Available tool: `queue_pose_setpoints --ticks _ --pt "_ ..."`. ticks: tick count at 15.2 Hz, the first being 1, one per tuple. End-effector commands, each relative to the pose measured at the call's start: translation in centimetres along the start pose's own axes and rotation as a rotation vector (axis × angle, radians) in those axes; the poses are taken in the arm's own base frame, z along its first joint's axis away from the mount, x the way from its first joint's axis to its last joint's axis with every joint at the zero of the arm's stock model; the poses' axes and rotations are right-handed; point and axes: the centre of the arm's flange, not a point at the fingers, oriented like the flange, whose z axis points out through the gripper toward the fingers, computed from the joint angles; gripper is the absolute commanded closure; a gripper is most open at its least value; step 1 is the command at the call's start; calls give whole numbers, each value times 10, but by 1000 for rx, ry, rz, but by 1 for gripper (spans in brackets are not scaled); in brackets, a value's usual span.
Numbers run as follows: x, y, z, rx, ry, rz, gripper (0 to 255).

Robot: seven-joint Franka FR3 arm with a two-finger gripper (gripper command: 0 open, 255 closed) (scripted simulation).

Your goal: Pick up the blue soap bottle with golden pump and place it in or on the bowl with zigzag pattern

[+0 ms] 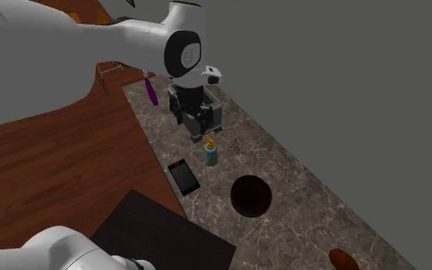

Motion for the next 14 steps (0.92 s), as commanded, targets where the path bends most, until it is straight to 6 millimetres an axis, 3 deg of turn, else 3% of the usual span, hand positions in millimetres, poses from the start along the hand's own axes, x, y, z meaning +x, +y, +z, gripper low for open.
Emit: queue_pose_setpoints --ticks 1,14 --pt "22 -3 15 -6 -20 9 0" --pt "162 -15 140 -45 -146 65 0"
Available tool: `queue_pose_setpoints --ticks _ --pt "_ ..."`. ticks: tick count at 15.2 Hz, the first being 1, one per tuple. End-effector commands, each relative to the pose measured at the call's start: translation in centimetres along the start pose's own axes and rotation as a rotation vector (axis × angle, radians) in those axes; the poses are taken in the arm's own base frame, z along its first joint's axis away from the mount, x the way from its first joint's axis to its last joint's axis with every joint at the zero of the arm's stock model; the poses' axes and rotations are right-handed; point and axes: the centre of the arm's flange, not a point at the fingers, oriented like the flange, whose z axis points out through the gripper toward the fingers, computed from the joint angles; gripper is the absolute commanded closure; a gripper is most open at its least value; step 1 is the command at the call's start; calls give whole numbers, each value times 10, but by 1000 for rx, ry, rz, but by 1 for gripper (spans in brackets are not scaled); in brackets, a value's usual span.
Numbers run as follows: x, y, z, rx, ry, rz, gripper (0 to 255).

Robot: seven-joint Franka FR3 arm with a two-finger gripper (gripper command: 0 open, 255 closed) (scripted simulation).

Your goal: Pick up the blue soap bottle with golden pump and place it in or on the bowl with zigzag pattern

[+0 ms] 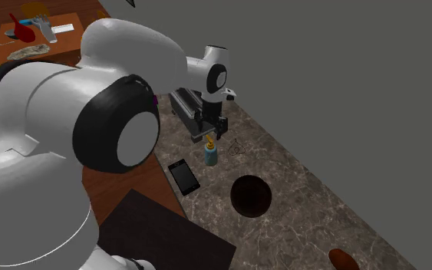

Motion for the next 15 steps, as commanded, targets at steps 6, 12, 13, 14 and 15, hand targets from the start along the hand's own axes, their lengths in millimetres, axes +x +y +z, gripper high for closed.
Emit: queue_pose_setpoints --ticks 6,12,13,14,15 --pt "58 -9 53 -15 -50 22 0" --pt "57 -8 88 -15 -50 22 0" --pt "56 -8 88 -15 -50 22 0" --pt "57 -8 88 -15 -50 22 0" --pt "57 -8 88 -15 -50 22 0"
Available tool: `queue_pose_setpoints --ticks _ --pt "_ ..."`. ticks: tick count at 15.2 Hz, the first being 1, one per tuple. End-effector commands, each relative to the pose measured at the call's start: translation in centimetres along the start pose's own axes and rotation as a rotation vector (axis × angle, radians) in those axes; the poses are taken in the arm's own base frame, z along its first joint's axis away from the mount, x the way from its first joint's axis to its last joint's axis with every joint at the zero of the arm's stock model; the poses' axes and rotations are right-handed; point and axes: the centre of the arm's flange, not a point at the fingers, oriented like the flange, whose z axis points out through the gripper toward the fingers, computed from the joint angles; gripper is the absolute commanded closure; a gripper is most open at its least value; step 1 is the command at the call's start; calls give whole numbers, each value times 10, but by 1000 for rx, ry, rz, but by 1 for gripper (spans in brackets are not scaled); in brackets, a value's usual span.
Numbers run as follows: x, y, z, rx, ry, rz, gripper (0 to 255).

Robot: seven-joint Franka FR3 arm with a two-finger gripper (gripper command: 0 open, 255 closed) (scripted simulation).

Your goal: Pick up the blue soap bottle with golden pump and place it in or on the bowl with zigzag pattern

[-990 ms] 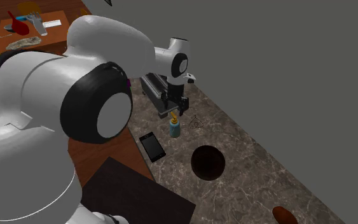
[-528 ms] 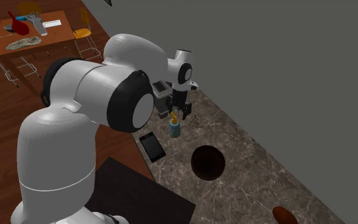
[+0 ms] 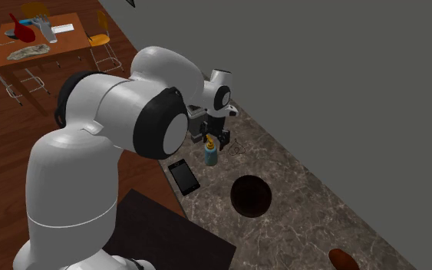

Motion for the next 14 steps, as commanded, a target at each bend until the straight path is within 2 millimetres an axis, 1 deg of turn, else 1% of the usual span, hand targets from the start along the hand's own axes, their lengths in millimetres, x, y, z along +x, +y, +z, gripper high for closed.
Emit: queue_pose_setpoints --ticks 1,5,6,14 --pt "0 0 1 0 0 0 0" --pt "0 0 1 0 0 0 0" --pt "0 0 1 0 0 0 255" --pt "0 0 1 0 0 0 255"
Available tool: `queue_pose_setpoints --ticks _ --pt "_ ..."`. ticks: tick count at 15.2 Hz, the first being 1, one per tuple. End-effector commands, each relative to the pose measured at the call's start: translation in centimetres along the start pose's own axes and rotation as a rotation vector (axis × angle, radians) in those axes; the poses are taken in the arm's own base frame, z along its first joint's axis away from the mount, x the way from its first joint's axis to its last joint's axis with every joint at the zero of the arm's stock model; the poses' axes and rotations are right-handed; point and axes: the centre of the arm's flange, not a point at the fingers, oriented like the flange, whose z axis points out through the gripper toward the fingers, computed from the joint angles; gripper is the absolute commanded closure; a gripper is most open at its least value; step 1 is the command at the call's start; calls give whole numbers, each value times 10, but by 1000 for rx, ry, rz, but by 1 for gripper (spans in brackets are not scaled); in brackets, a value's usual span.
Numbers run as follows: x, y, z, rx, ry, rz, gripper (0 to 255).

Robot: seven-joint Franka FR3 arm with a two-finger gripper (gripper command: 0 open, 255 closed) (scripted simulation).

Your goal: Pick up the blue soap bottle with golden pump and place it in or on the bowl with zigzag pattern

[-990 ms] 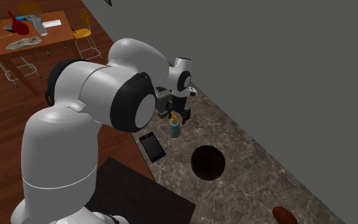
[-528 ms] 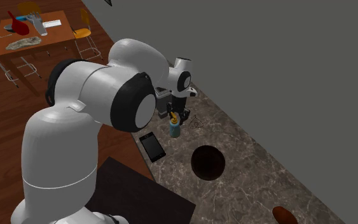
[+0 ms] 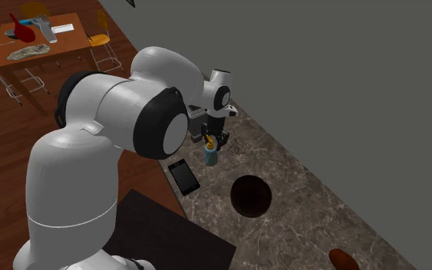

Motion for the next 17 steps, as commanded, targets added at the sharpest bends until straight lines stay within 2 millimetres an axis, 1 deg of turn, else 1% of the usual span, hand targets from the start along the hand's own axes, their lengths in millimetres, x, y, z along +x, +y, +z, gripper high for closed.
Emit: queue_pose_setpoints --ticks 1,17 --pt "0 0 0 0 0 1 255" --pt "-28 9 -79 0 0 1 255"
